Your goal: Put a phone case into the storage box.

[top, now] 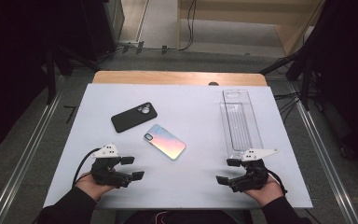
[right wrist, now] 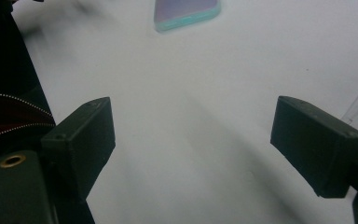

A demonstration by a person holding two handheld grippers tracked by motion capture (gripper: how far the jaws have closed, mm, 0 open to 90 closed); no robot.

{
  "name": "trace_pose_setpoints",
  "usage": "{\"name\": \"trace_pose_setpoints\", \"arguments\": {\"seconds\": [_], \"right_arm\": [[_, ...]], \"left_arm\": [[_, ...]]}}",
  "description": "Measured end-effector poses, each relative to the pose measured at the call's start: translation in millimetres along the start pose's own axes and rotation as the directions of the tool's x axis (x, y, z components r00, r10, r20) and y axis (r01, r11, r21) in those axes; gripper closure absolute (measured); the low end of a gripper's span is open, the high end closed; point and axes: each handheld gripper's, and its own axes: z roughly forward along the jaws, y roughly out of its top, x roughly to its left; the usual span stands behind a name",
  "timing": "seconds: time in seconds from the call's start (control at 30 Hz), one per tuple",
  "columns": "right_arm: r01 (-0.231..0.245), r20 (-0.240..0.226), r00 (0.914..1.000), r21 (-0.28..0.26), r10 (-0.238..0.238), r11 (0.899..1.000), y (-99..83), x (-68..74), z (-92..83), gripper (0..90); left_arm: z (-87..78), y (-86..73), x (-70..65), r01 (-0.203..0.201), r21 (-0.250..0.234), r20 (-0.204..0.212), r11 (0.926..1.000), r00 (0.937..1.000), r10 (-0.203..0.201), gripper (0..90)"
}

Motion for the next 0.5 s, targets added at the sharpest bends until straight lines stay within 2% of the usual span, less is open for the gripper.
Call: {"name": "trace_pose_setpoints", "arguments": {"seconds": [0.5], "right_arm": [[-0.003, -0.003, 1.0, 0.013, 0.003, 1.0, -0.6, 0.2, 0.5, 12.0]], "left_arm": [[-1.2, 0.0, 2.7, 0.025, -0.002, 0.008, 0.9997, 0.9996, -0.025, 24.3]]}}
